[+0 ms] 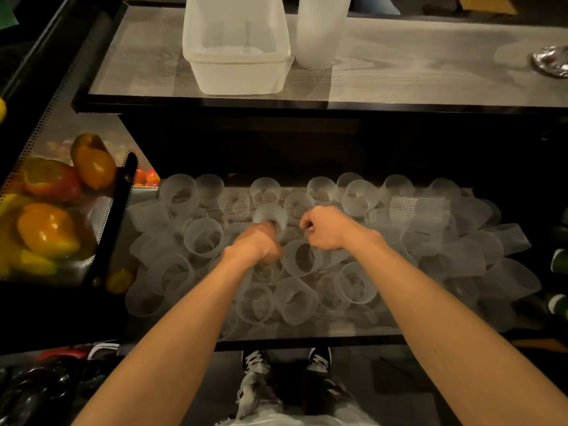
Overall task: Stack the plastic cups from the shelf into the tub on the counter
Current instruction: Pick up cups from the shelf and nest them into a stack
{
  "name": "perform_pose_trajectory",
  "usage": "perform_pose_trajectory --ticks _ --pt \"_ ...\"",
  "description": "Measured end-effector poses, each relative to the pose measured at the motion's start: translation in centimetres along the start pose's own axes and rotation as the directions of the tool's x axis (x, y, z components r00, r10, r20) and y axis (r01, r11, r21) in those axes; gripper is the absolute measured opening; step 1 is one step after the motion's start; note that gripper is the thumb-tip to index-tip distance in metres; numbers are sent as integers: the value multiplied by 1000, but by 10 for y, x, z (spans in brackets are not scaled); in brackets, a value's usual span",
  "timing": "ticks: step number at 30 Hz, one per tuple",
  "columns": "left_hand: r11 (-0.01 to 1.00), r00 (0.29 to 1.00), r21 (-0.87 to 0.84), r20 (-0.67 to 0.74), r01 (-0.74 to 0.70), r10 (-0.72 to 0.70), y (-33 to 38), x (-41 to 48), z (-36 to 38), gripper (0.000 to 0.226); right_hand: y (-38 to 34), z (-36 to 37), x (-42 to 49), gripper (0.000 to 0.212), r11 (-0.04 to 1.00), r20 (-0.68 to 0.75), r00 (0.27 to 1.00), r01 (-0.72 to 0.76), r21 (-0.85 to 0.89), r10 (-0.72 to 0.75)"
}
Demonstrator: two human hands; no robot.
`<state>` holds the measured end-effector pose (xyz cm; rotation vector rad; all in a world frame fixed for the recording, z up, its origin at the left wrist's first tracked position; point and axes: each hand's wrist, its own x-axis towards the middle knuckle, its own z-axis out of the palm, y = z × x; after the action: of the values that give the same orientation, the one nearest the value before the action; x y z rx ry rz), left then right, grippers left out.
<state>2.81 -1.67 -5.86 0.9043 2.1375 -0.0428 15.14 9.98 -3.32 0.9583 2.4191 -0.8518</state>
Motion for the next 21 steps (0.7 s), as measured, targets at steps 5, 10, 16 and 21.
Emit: perform_pose_trajectory --ticks 5,10,16,21 --pt "993 998 -115 63 -7 14 -3 5 15 33 0 9 -7 44 1000 10 1000 -1 23 0" --pt "951 993 -308 116 16 21 -4 1 17 13 2 14 -12 39 999 -4 1000 6 35 -6" --pt "916 993 -398 114 61 -17 -6 2 23 18 0 18 -14 36 1000 -20 1000 -21 1 21" --pt "903 992 -425 126 60 -7 -5 3 28 20 -5 22 -17 20 985 -62 998 0 -171 -11"
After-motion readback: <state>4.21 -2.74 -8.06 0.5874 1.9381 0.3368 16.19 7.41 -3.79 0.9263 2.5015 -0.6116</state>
